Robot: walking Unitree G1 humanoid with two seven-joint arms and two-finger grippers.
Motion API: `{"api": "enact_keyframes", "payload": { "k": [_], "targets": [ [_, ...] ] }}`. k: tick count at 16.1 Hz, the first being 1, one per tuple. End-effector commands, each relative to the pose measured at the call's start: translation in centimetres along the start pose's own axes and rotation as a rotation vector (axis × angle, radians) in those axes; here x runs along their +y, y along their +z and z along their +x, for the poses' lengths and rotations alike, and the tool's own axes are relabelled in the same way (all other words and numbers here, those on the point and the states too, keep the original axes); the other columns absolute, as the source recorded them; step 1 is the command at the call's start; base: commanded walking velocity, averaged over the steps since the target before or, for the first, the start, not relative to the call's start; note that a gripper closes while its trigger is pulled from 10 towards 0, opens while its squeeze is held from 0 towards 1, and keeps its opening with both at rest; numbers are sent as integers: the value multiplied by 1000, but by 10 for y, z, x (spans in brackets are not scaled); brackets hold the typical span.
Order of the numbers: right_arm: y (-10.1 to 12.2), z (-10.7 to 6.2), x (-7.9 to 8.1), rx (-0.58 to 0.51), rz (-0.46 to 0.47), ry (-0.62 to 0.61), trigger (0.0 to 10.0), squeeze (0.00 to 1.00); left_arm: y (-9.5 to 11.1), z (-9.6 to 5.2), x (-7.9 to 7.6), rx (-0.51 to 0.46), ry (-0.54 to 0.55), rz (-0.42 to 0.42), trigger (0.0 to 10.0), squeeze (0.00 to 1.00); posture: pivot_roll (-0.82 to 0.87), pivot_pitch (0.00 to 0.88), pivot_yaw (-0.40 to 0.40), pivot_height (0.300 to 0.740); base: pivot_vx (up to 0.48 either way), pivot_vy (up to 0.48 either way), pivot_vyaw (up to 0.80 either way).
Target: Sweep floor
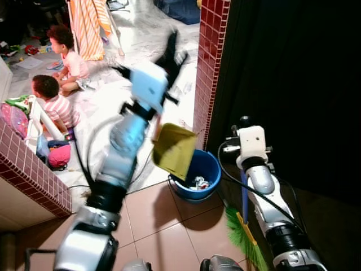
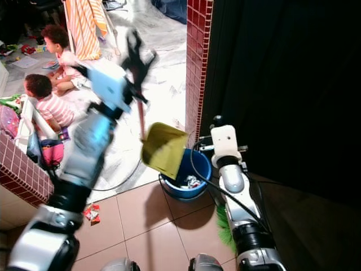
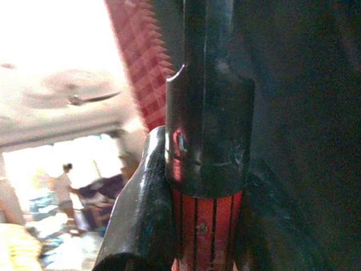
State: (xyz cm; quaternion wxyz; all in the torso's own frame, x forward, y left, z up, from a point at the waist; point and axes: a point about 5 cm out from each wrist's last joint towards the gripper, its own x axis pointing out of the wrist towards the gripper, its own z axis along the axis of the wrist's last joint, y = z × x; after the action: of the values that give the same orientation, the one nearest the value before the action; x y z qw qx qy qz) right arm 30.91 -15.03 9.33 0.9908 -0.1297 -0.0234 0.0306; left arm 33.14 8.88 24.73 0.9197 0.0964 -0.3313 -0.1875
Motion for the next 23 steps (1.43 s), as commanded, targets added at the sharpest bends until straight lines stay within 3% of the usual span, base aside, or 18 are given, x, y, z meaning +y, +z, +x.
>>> {"api": "enact_keyframes", "payload": {
  "k": [1,2,5,7,9,12,18,23],
  "targets": [
    [10,6,1,-47,-15,7,10000,0,35,14,22,-152,77,65,10000,0,-49,0,30,740,0,0,0],
    [10,6,1,-48,-14,10,10000,0,36,13,34,-139,143,76,10000,0,-48,0,29,740,0,0,0],
    [11,7,7,-51,-18,48,10000,0,13,-4,44,-30,186,128,10000,0,-41,0,34,740,0,0,0],
    [15,10,12,-88,-55,92,10000,0,-11,-29,44,98,180,161,10000,0,-24,0,23,740,0,0,0],
    [14,16,8,-59,10,20,10000,0,-35,-58,45,223,224,154,10000,0,-10,0,28,740,0,0,0],
    [10,10,18,-57,19,67,10000,0,-58,-92,35,368,306,91,10000,0,0,0,20,740,0,0,0],
    [10,12,18,-60,32,77,10000,0,-86,-132,17,565,407,13,10000,0,3,0,-1,740,0,0,0],
    [15,13,20,-80,40,109,10000,0,-96,-147,2,634,445,-36,10000,0,-4,0,-19,740,0,0,0]
  ]
}}
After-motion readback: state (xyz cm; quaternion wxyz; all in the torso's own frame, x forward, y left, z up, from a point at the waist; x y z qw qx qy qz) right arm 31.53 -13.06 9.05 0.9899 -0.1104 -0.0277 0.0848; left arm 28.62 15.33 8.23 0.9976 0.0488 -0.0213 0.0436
